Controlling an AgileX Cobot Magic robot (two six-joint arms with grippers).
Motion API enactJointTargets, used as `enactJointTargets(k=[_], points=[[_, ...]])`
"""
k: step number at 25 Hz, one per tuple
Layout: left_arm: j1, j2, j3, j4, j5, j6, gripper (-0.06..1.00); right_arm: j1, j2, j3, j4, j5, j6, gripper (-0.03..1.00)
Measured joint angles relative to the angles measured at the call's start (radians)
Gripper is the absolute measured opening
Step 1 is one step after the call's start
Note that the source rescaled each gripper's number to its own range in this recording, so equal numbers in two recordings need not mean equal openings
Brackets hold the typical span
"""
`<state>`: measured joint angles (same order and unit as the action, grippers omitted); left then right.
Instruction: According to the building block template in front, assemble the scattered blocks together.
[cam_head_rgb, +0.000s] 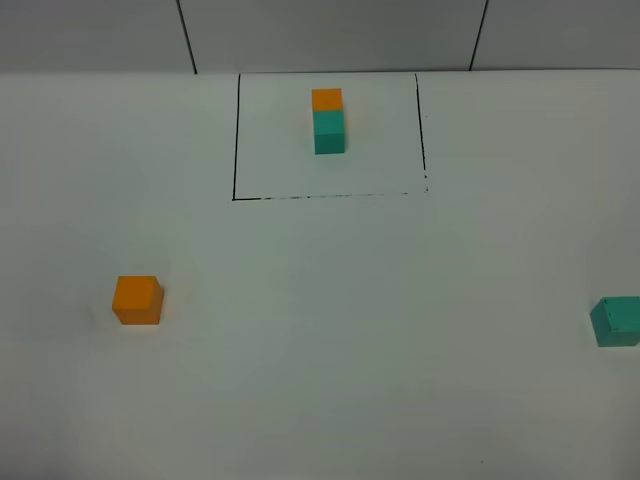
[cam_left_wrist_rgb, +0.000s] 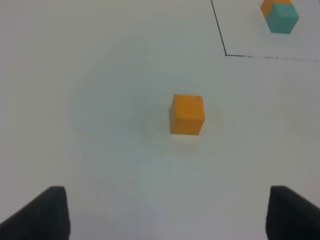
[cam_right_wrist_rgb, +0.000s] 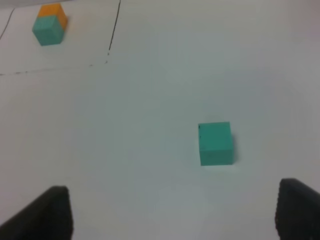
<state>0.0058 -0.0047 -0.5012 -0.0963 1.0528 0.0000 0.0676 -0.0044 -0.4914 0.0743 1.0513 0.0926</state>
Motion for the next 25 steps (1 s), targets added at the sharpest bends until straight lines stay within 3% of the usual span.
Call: enactJointTargets(k=[25], points=[[0.0, 0.0, 0.0, 0.0, 0.0, 0.0, 0.83, 0.0, 0.0, 0.0, 0.0, 0.0, 0.0, 0.66]])
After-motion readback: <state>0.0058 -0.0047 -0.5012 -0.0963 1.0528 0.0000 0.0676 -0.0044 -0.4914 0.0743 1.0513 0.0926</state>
